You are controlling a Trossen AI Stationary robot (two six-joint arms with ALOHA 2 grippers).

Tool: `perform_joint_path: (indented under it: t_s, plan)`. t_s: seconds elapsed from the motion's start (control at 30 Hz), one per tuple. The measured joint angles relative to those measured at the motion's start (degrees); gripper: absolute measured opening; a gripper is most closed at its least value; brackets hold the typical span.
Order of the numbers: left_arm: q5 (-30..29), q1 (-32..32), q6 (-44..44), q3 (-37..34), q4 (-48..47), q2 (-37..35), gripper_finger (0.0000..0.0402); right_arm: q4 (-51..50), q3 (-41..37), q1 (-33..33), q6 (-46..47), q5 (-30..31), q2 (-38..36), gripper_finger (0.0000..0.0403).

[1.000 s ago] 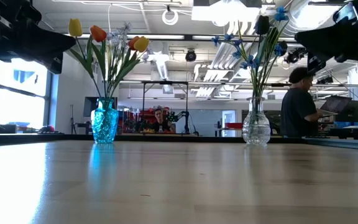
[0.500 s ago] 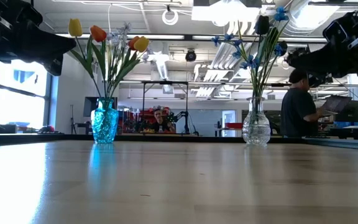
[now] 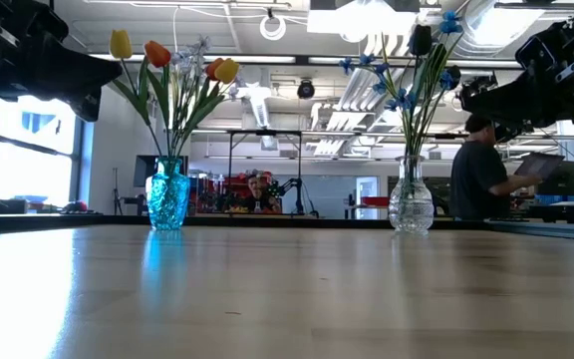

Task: Sort flowers into vase by color
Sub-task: Return to Home Position

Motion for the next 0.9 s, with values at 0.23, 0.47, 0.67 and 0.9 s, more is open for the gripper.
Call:
perform_joint_path:
  t_s: [0.23, 0.47, 0.67, 0.9]
  plan:
    - [0.0, 0.0, 0.0, 0.0, 0.0, 0.0, 0.0, 0.0, 0.0, 2.3, 0.0, 0.2, -1.5, 0.0]
    - [0.0, 0.0, 0.0, 0.0, -0.2, 0.0, 0.0, 0.2, 0.0, 7.1, -7.8, -1.6, -4.1, 0.0]
    - [0.0, 0.0, 0.0, 0.0, -0.2, 0.0, 0.0, 0.2, 0.0, 8.4, -6.8, -1.2, -4.1, 0.0]
    - [0.0, 0.0, 0.0, 0.0, -0.2, 0.0, 0.0, 0.2, 0.0, 8.2, -6.0, -1.1, -3.8, 0.0]
